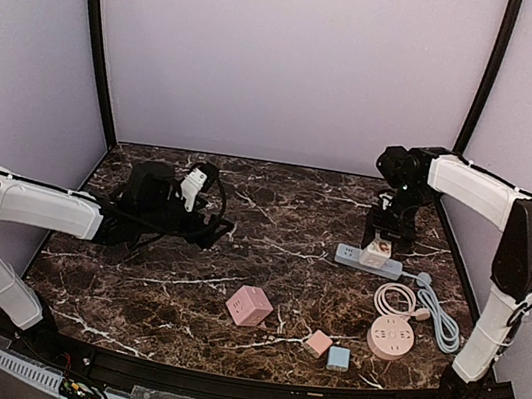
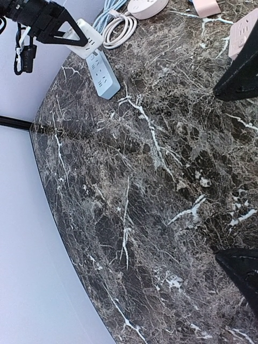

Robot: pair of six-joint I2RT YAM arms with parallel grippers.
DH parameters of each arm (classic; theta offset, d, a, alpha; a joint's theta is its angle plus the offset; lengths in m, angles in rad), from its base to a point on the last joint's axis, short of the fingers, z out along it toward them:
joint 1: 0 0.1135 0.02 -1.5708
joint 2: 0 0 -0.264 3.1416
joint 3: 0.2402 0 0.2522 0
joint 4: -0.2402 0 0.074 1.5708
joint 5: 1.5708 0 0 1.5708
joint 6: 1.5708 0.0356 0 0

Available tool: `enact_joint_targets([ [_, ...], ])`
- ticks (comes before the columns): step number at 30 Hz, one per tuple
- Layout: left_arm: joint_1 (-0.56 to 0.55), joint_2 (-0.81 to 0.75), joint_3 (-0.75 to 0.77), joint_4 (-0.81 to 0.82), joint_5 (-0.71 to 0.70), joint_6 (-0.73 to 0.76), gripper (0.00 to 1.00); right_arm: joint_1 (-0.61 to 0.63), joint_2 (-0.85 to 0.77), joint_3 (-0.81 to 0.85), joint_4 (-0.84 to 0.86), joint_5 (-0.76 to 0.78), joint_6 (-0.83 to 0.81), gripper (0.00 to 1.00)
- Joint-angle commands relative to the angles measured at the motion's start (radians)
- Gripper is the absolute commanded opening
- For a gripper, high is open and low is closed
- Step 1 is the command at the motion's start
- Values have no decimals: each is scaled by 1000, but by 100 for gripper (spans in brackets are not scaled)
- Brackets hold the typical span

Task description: Insert the plug

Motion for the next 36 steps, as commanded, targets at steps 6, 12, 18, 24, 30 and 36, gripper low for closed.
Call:
enact_joint_targets([
  [6,1,-10,-19,1,15,3,95,-56,98,64,-18,56,12,0],
  [12,1,-3,-20,2,9,8,95,-92,121,78,-21,68,17,0],
  [18,1,7,-18,6,7,9,95,-116,127,94,-17,90,18,0],
  [24,0,15,-18,3,5,11,95,-118,150,90,-4,76,19,0],
  [30,1,13,-23,7,4,11,95,-118,144,74,13,21,18,0],
  [36,1,14,-26,10,4,12,95,-118,136,72,20,6,22,0],
])
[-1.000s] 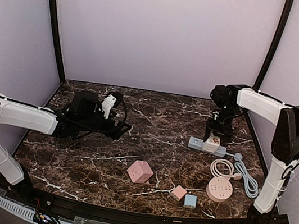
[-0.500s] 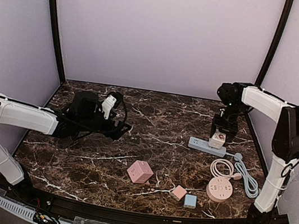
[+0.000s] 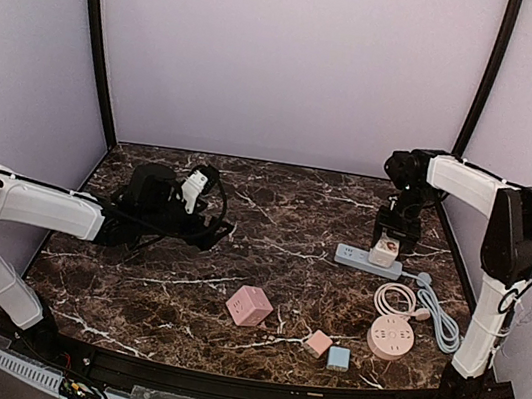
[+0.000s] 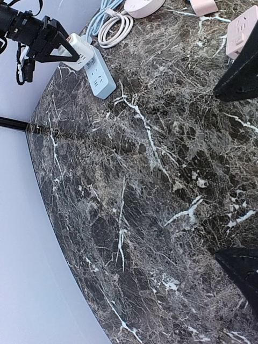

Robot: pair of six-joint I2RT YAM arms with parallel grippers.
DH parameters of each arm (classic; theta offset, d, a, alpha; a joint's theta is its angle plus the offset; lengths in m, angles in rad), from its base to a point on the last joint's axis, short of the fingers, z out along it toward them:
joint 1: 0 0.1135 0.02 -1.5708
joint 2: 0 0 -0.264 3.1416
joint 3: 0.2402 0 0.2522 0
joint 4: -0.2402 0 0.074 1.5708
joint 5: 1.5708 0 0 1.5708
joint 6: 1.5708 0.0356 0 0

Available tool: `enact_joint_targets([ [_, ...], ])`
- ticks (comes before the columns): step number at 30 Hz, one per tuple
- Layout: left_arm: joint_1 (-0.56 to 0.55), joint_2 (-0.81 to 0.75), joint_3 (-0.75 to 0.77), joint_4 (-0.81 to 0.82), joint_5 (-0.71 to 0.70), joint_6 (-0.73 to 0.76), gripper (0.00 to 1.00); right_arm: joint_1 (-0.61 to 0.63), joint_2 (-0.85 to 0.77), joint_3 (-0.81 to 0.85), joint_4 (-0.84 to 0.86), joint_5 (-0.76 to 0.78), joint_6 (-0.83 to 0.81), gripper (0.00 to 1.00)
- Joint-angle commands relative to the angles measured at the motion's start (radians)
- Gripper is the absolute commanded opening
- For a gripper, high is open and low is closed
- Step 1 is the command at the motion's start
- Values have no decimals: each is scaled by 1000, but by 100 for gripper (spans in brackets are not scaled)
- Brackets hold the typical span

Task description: Insert the plug

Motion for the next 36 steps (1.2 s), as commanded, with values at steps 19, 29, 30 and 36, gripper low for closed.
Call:
enact_joint_targets([
  [19,1,9,-27,19,-2,14,95,0,-25,86,-26,5,17,0],
  [29,2,11,-24,17,-2,15,95,0,-36,23,15,-44,24,0],
  [30,1,11,-24,17,-2,15,95,0,-38,10,23,-54,26,0],
  [36,1,13,-22,16,-2,15,95,0,-40,-29,40,-71,36,0],
])
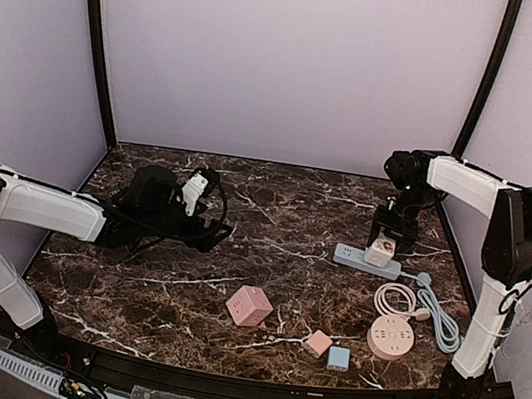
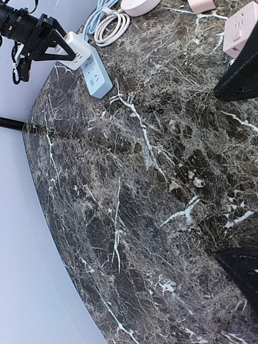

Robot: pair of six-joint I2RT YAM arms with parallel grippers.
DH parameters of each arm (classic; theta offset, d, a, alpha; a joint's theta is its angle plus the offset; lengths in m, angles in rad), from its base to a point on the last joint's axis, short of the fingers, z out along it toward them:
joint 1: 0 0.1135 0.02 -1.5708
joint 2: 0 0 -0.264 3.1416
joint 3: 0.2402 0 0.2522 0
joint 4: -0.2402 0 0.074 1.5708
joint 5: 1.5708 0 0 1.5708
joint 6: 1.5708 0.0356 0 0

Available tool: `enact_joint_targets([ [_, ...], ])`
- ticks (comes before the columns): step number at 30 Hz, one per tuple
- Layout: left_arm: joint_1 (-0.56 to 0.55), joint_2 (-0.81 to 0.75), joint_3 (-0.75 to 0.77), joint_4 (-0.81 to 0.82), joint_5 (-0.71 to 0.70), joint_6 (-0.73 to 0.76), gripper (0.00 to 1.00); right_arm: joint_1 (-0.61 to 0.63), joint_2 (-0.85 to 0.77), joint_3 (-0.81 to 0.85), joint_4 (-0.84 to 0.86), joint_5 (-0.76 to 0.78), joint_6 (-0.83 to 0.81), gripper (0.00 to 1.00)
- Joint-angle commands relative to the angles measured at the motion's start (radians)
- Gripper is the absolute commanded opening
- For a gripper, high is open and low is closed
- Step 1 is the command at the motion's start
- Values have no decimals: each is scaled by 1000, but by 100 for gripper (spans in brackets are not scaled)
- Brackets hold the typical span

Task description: Insert the plug

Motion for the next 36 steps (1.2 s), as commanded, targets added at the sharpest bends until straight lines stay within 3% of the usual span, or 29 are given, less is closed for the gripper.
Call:
enact_joint_targets([
  [1,1,2,-15,9,-2,11,95,1,-33,-23,24,-15,24,0],
  [22,1,4,-18,12,-2,13,95,0,-37,40,-21,68,33,0],
  [36,1,11,-15,12,1,11,95,0,-50,-24,25,14,27,0],
])
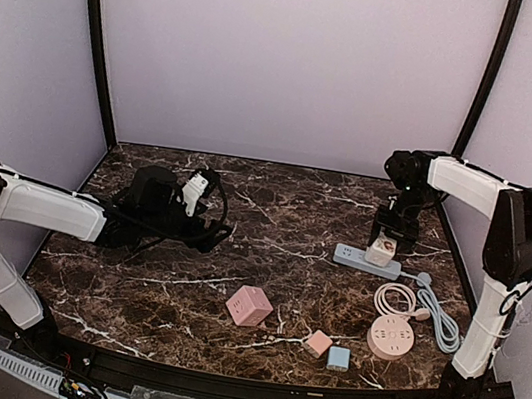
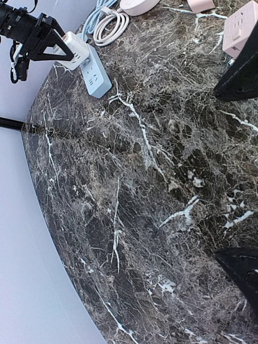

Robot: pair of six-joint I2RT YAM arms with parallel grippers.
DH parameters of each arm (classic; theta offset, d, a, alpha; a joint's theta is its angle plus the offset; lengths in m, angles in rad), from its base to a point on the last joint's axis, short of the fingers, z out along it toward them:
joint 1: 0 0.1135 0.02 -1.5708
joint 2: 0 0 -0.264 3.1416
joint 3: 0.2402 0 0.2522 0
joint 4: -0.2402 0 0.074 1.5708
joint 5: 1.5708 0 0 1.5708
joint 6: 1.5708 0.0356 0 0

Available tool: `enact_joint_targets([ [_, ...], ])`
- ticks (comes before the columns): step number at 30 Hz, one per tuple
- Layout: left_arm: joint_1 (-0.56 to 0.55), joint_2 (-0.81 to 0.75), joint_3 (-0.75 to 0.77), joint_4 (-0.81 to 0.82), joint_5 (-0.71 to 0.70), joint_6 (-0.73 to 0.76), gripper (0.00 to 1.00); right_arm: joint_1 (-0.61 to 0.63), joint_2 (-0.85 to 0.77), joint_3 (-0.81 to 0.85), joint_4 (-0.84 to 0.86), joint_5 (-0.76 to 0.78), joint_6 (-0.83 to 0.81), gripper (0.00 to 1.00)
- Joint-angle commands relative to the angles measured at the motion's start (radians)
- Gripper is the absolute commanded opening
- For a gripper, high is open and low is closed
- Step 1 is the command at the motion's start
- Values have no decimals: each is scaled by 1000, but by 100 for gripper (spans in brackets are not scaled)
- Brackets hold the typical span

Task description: Insert the plug

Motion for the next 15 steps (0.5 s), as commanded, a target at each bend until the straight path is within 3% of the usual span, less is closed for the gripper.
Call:
enact_joint_targets([
  [1,1,8,-15,12,1,11,95,0,-41,-11,10,-5,8,0],
  [15,1,6,-17,11,2,11,95,0,-11,-15,10,62,8,0],
])
